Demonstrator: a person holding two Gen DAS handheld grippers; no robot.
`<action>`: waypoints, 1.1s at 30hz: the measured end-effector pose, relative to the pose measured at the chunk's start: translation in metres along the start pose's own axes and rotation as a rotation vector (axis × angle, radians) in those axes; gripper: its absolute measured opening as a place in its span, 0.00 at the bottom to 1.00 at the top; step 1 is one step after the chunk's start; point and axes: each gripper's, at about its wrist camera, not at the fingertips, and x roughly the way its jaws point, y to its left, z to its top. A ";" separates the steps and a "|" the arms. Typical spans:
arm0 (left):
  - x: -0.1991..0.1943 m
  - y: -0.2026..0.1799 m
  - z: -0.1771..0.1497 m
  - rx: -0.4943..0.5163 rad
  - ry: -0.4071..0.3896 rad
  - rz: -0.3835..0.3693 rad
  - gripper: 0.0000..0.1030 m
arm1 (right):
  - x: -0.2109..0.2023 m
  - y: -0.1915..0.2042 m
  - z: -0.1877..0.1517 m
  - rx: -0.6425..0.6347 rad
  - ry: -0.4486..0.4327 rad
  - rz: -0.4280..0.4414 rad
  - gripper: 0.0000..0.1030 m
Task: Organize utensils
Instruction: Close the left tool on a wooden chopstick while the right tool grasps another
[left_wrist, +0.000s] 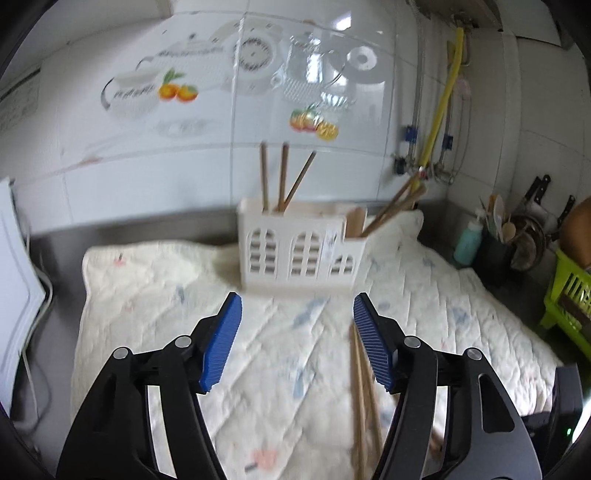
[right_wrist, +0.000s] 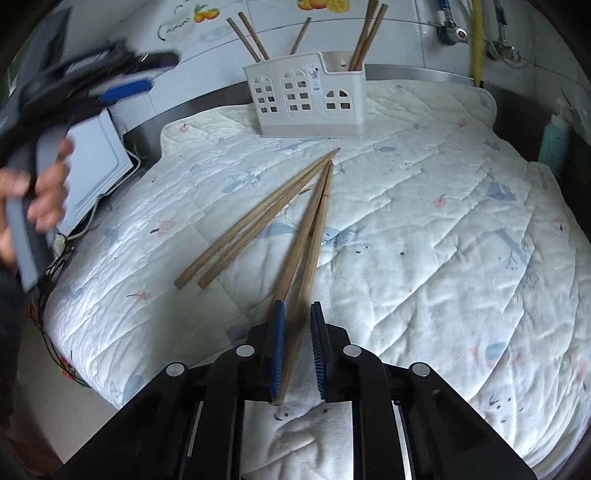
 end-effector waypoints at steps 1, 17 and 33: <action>-0.001 0.002 -0.008 -0.008 0.014 0.000 0.62 | 0.001 0.000 0.001 0.002 0.003 -0.007 0.11; 0.008 -0.013 -0.092 -0.035 0.191 -0.087 0.57 | -0.007 -0.013 0.002 0.011 -0.049 -0.112 0.07; 0.041 -0.045 -0.121 -0.018 0.298 -0.132 0.20 | -0.008 -0.031 -0.006 0.029 -0.069 -0.129 0.07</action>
